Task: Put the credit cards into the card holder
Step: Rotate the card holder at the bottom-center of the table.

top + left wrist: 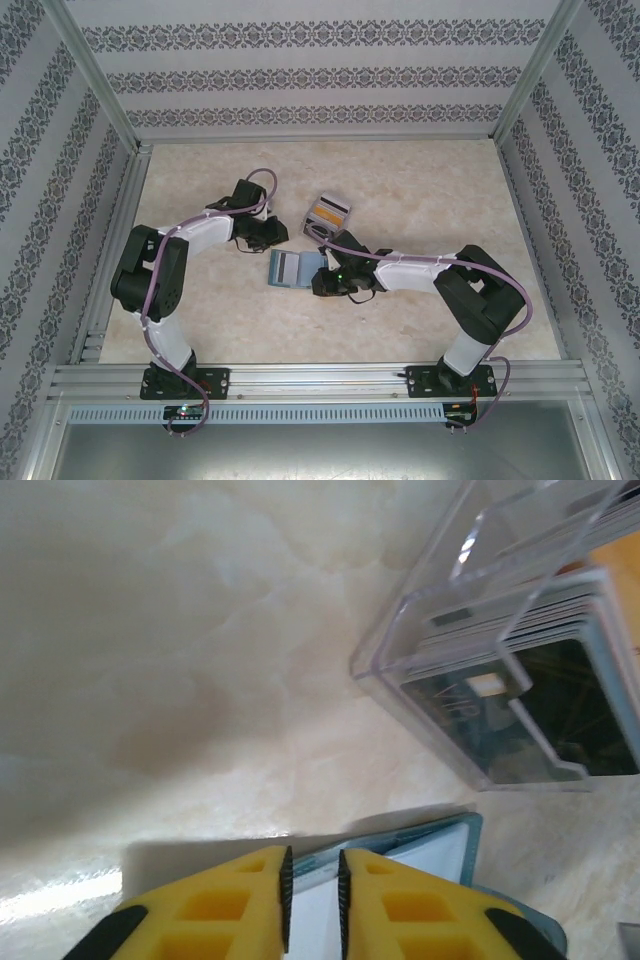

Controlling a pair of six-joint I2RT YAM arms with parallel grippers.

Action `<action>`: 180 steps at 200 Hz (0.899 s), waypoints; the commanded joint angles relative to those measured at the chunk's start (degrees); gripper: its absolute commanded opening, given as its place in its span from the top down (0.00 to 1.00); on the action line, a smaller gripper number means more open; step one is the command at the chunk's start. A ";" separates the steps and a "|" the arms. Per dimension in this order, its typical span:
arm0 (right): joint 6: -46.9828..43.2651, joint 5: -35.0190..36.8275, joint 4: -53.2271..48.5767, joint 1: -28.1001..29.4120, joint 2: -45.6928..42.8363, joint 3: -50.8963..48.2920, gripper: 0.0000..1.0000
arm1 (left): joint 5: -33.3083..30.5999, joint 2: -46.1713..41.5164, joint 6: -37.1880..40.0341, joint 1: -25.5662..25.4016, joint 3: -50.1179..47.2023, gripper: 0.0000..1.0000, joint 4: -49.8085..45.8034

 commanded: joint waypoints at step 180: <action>-3.77 -5.11 -1.52 0.82 18.97 24.47 0.77 | -4.57 -38.15 -12.56 -1.64 -38.32 0.78 1.31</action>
